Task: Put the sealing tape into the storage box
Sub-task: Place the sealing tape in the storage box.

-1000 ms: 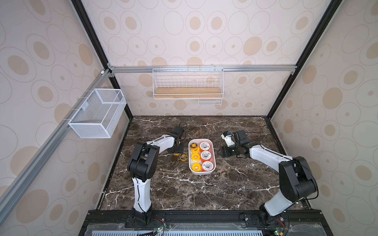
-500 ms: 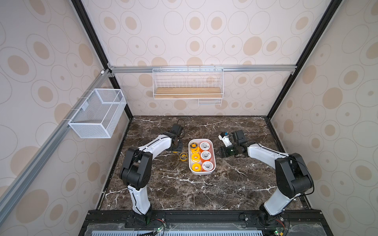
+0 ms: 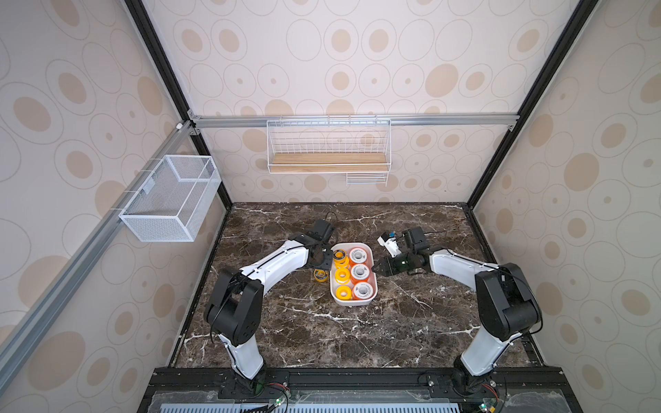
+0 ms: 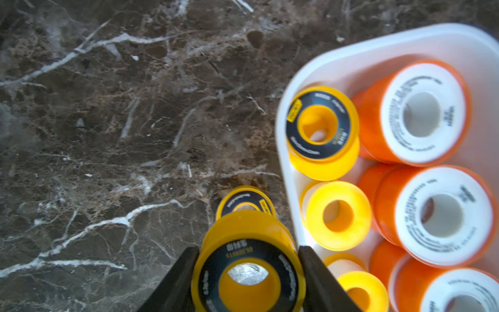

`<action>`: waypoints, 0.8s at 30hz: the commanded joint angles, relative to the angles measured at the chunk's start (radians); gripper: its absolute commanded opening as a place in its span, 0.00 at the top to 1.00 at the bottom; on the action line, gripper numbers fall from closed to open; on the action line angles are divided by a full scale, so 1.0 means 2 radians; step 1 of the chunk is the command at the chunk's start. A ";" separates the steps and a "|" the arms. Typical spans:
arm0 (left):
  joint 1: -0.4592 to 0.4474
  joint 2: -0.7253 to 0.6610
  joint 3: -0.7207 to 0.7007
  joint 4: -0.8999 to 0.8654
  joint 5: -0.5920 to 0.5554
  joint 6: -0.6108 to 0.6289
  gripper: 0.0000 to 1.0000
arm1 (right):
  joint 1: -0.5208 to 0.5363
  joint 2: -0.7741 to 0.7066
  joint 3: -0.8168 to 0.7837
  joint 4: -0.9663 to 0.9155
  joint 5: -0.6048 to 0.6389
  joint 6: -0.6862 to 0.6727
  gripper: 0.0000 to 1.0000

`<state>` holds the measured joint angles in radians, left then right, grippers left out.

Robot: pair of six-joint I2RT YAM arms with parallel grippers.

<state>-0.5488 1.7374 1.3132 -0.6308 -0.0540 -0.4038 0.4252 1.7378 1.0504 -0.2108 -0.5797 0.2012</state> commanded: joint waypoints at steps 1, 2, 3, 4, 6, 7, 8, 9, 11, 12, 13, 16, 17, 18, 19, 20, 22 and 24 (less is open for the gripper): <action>-0.021 -0.015 0.016 -0.019 -0.002 -0.007 0.42 | 0.002 0.007 0.015 -0.007 -0.018 -0.003 0.55; -0.026 -0.012 0.020 -0.021 -0.001 -0.007 0.42 | 0.002 0.009 0.015 -0.008 -0.020 -0.004 0.56; -0.031 -0.008 0.025 -0.023 0.000 -0.007 0.42 | 0.003 0.011 0.017 -0.009 -0.021 -0.005 0.57; -0.036 -0.004 0.028 -0.023 0.001 -0.006 0.42 | 0.002 0.012 0.018 -0.010 -0.023 -0.005 0.59; -0.046 0.006 0.037 -0.021 0.007 -0.004 0.42 | 0.003 0.015 0.020 -0.012 -0.026 -0.006 0.61; -0.051 0.011 0.040 -0.021 0.008 -0.002 0.42 | 0.004 0.016 0.021 -0.013 -0.028 -0.006 0.62; -0.055 0.017 0.045 -0.019 0.010 0.000 0.42 | 0.004 0.017 0.022 -0.014 -0.029 -0.007 0.63; -0.058 0.023 0.050 -0.021 0.012 0.002 0.42 | 0.005 0.017 0.024 -0.016 -0.030 -0.008 0.63; -0.062 0.033 0.058 -0.021 0.014 0.005 0.42 | 0.006 0.021 0.027 -0.020 -0.034 -0.010 0.64; -0.063 0.038 0.061 -0.021 0.015 0.007 0.42 | 0.006 0.023 0.028 -0.022 -0.035 -0.010 0.65; -0.064 0.042 0.064 -0.021 0.016 0.008 0.42 | 0.007 0.024 0.030 -0.022 -0.036 -0.011 0.65; -0.063 0.059 0.078 -0.026 0.015 0.016 0.42 | 0.008 0.027 0.031 -0.024 -0.038 -0.013 0.66; -0.064 0.066 0.084 -0.029 0.014 0.020 0.42 | 0.009 0.027 0.032 -0.026 -0.037 -0.015 0.66; -0.064 0.074 0.090 -0.032 0.013 0.023 0.42 | 0.008 0.028 0.033 -0.028 -0.036 -0.016 0.66; -0.064 0.080 0.094 -0.036 0.012 0.026 0.42 | 0.009 0.027 0.033 -0.028 -0.035 -0.015 0.66; -0.064 0.087 0.100 -0.039 0.011 0.029 0.43 | 0.010 0.027 0.034 -0.029 -0.035 -0.016 0.66; -0.064 0.096 0.109 -0.046 0.007 0.031 0.43 | 0.009 0.028 0.034 -0.030 -0.034 -0.017 0.66; -0.064 0.101 0.110 -0.044 0.003 0.029 0.42 | 0.010 0.028 0.035 -0.032 -0.033 -0.019 0.66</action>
<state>-0.6697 1.9244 1.4872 -0.6804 -0.0280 -0.3687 0.4377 1.7824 1.0962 -0.2501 -0.6350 0.1810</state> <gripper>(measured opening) 0.576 0.343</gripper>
